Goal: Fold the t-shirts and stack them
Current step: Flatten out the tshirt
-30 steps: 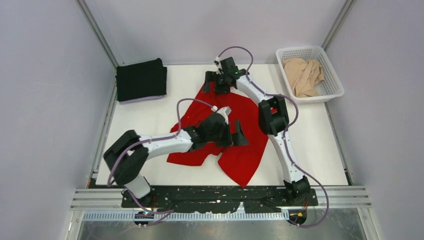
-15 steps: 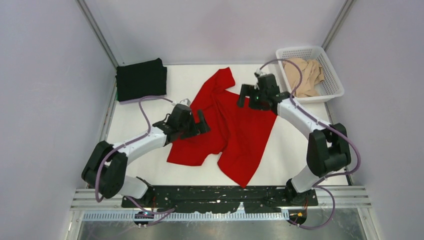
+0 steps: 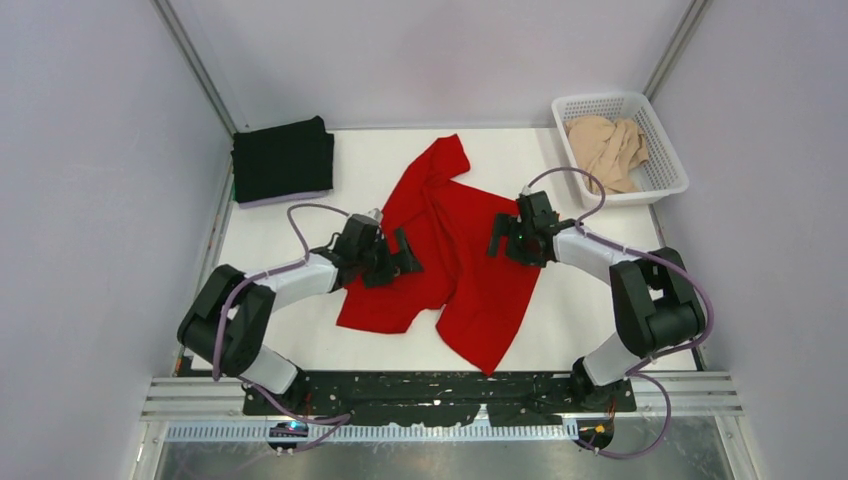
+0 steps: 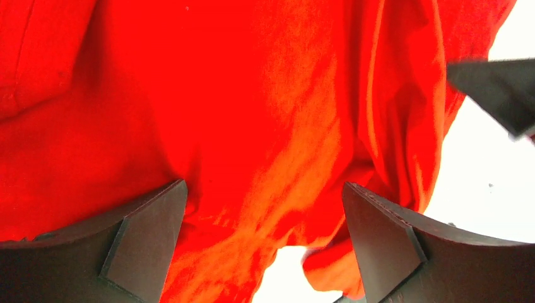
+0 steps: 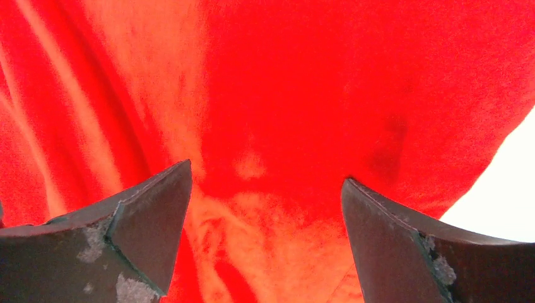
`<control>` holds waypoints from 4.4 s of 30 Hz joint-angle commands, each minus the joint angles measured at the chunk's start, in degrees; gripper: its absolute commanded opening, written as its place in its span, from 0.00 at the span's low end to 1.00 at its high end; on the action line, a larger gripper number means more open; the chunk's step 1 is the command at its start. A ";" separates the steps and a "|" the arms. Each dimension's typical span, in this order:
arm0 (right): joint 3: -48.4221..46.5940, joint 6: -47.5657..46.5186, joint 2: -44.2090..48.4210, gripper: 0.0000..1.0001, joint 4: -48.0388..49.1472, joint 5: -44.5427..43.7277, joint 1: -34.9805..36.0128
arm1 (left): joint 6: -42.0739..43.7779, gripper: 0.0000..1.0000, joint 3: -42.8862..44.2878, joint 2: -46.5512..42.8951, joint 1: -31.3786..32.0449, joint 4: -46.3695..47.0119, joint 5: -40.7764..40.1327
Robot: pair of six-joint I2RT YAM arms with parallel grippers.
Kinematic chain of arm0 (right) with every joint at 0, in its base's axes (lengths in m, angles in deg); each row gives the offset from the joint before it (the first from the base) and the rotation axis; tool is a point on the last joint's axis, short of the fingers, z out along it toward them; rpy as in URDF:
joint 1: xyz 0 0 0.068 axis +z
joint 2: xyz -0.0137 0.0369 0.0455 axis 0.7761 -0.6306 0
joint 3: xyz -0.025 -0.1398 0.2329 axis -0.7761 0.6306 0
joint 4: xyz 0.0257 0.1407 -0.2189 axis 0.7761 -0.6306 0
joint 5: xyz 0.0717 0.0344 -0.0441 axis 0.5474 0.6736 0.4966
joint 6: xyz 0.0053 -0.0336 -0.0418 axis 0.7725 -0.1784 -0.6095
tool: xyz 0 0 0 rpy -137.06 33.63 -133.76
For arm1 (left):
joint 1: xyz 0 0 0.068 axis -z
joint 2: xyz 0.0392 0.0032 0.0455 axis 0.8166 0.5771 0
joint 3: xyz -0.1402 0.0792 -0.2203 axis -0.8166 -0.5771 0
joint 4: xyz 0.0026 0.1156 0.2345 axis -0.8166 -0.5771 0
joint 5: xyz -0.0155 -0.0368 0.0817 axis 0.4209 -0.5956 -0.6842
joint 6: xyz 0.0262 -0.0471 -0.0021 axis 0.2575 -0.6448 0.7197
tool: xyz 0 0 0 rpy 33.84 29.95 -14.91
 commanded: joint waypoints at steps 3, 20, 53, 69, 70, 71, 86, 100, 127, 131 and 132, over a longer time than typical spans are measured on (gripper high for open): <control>-2.97 -1.31 -4.01 0.95 -3.37 -4.86 -8.29 | -4.84 1.00 -13.86 -8.04 3.66 -7.54 4.35; -24.83 -8.20 -13.56 0.99 -9.96 -15.61 -14.96 | 4.15 1.00 -2.02 -21.20 14.16 -28.06 -11.74; -1.15 -5.23 2.43 0.96 -0.27 -15.18 -4.07 | 23.44 0.59 55.74 34.04 2.82 -49.84 -24.43; -2.25 -5.92 -0.10 0.96 -1.91 -15.81 -5.05 | 22.02 0.00 52.49 28.39 -5.97 -49.76 -29.61; -2.31 -5.93 -0.30 0.96 -2.10 -15.88 -5.12 | 22.17 0.00 51.99 28.04 -6.91 -49.44 -29.68; -2.47 -6.02 -0.39 0.96 -2.30 -16.03 -5.13 | 22.69 0.00 51.65 27.68 -7.97 -48.94 -29.52; -4.00 -7.68 -2.48 0.96 -3.46 -16.97 -5.22 | 20.17 0.61 62.74 31.11 -22.81 -58.58 -35.82; -3.34 -6.87 4.56 0.95 -3.72 -14.46 -5.22 | 21.10 1.00 44.46 13.43 -17.23 -46.04 -13.84; -13.79 -6.20 -12.70 0.95 -1.66 -2.35 -9.19 | 13.95 0.99 51.06 34.05 -17.57 -43.54 0.05; -20.56 -6.30 -17.69 0.95 -3.18 -2.24 -9.94 | 13.68 0.99 56.87 36.82 -18.40 -44.65 0.55; -22.87 -6.38 -19.22 0.96 -3.60 -1.23 -10.03 | 13.58 1.00 58.65 37.78 -18.59 -44.64 0.67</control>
